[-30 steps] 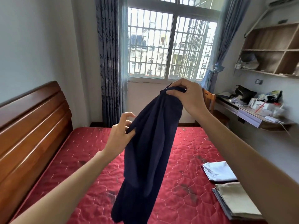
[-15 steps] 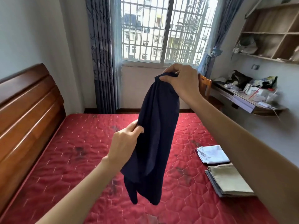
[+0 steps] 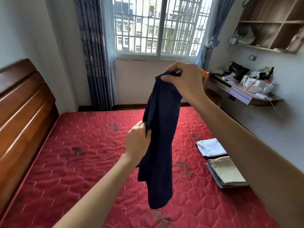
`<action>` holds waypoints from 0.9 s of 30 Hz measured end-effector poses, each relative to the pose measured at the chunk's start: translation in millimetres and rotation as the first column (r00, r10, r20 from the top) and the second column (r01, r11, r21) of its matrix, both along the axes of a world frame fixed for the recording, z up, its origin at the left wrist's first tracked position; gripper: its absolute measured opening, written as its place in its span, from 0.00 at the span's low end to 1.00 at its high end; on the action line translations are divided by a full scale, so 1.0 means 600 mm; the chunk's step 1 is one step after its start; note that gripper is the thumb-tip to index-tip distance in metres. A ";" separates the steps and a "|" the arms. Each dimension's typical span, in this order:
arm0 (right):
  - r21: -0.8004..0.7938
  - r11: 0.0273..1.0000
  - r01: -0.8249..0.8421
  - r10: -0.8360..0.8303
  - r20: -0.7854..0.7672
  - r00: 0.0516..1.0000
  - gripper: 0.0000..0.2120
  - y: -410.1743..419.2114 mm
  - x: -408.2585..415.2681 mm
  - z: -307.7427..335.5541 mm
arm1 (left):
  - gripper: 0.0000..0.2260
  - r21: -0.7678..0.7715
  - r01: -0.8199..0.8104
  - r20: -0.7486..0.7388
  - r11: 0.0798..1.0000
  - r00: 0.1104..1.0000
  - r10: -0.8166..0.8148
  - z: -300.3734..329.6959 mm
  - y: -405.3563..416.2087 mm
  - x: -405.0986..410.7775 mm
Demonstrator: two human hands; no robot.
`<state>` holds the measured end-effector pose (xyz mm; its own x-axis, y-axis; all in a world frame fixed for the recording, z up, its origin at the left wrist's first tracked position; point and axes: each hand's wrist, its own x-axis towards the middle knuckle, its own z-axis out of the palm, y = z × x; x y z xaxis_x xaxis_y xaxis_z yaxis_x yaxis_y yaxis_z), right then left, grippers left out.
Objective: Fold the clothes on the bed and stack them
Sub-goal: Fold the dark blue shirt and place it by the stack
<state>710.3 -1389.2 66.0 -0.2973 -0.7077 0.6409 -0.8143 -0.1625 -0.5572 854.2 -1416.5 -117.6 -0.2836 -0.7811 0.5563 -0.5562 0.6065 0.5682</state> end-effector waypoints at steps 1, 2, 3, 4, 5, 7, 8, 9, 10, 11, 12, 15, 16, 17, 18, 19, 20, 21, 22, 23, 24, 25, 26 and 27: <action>0.005 1.000 0.012 -0.012 0.001 1.000 0.05 -0.001 -0.004 -0.003 | 0.03 -0.005 0.023 -0.012 1.000 1.000 -0.023 -0.003 -0.007 0.008; 0.011 1.000 0.015 -0.015 0.005 1.000 0.06 -0.001 -0.009 -0.006 | 0.04 -0.009 0.056 -0.025 0.998 0.998 -0.056 -0.005 -0.018 0.020; 0.021 1.000 0.007 -0.007 0.014 1.000 0.06 0.000 -0.015 -0.010 | 0.05 -0.009 0.090 -0.034 0.996 0.995 -0.090 -0.007 -0.032 0.036; 0.033 0.999 -0.012 0.012 0.026 1.000 0.06 0.001 -0.020 -0.015 | 0.05 -0.004 0.117 -0.038 0.993 0.992 -0.117 -0.007 -0.047 0.055; 0.047 0.998 -0.040 0.038 0.040 0.998 0.06 0.002 -0.026 -0.023 | 0.05 0.009 0.136 -0.043 0.991 0.990 -0.135 -0.008 -0.065 0.075; 0.075 0.992 -0.101 0.095 0.077 0.992 0.07 0.003 -0.034 -0.045 | 0.03 0.089 0.175 -0.066 0.981 0.983 -0.169 -0.009 -0.100 0.117; 0.088 0.988 -0.124 0.115 0.098 0.988 0.07 0.004 -0.036 -0.057 | 0.02 0.137 0.193 -0.068 0.972 0.980 -0.185 -0.007 -0.113 0.135; 0.102 0.985 -0.140 0.128 0.116 0.985 0.07 0.005 -0.036 -0.070 | 0.03 0.168 0.204 -0.054 0.964 0.979 -0.198 -0.005 -0.124 0.152; 0.115 0.982 -0.151 0.136 0.129 0.982 0.07 0.005 -0.035 -0.080 | 0.04 0.179 0.214 -0.030 0.960 0.977 -0.212 -0.002 -0.133 0.166; 0.120 0.980 -0.159 0.143 0.138 0.980 0.07 0.007 -0.034 -0.087 | 0.04 0.181 0.220 -0.014 0.959 0.975 -0.221 0.003 -0.139 0.179; 0.115 0.979 -0.168 0.150 0.150 0.977 0.07 0.009 -0.033 -0.089 | 0.05 0.179 0.222 -0.012 0.958 0.975 -0.224 0.010 -0.141 0.191; 0.024 0.982 -0.185 0.176 0.201 0.964 0.07 0.021 -0.036 -0.079 | 0.10 0.154 0.207 -0.057 0.966 0.978 -0.200 0.037 -0.130 0.222; -0.019 0.983 -0.185 0.185 0.198 0.963 0.06 0.026 -0.038 -0.076 | 0.11 0.143 0.204 -0.079 0.969 0.978 -0.194 0.043 -0.119 0.229; -0.055 0.981 -0.187 0.194 0.189 0.963 0.06 0.034 -0.039 -0.074 | 0.12 0.138 0.199 -0.102 0.970 0.977 -0.186 0.045 -0.107 0.236; -0.077 0.978 -0.192 0.203 0.181 0.962 0.06 0.043 -0.039 -0.078 | 0.13 0.145 0.195 -0.124 0.970 0.976 -0.178 0.043 -0.093 0.242; -0.079 0.978 -0.195 0.207 0.179 0.962 0.07 0.052 -0.038 -0.086 | 0.13 0.162 0.187 -0.141 0.969 0.976 -0.165 0.037 -0.078 0.247; -0.055 0.978 -0.199 0.206 0.183 0.961 0.07 0.060 -0.037 -0.098 | 0.13 0.187 0.175 -0.152 0.966 0.977 -0.148 0.029 -0.060 0.252; -0.011 0.979 -0.205 0.204 0.193 0.960 0.07 0.068 -0.036 -0.113 | 0.13 0.214 0.160 -0.152 0.964 0.980 -0.129 0.019 -0.042 0.256; 0.042 0.976 -0.214 0.202 0.202 0.958 0.06 0.076 -0.034 -0.129 | 0.14 0.236 0.142 -0.142 0.961 0.984 -0.110 0.008 -0.024 0.257; 0.085 0.971 -0.223 0.202 0.205 0.958 0.06 0.085 -0.033 -0.143 | 0.14 0.257 0.122 -0.137 0.959 0.987 -0.089 -0.002 -0.007 0.259; 0.109 0.967 -0.231 0.206 0.205 0.957 0.06 0.096 -0.034 -0.154 | 0.14 0.286 0.105 -0.145 0.953 0.987 -0.066 -0.013 0.009 0.261; 0.116 0.964 -0.240 0.213 0.206 0.955 0.05 0.107 -0.036 -0.163 | 0.14 0.318 0.094 -0.165 0.943 0.985 -0.043 -0.022 0.026 0.263; 0.113 0.961 -0.253 0.226 0.210 0.951 0.05 0.120 -0.039 -0.166 | 0.14 0.350 0.087 -0.189 0.933 0.982 -0.020 -0.028 0.044 0.267; 0.109 0.956 -0.273 0.245 0.213 0.946 0.05 0.133 -0.042 -0.166 | 0.15 0.377 0.079 -0.211 0.923 0.977 0.003 -0.030 0.062 0.271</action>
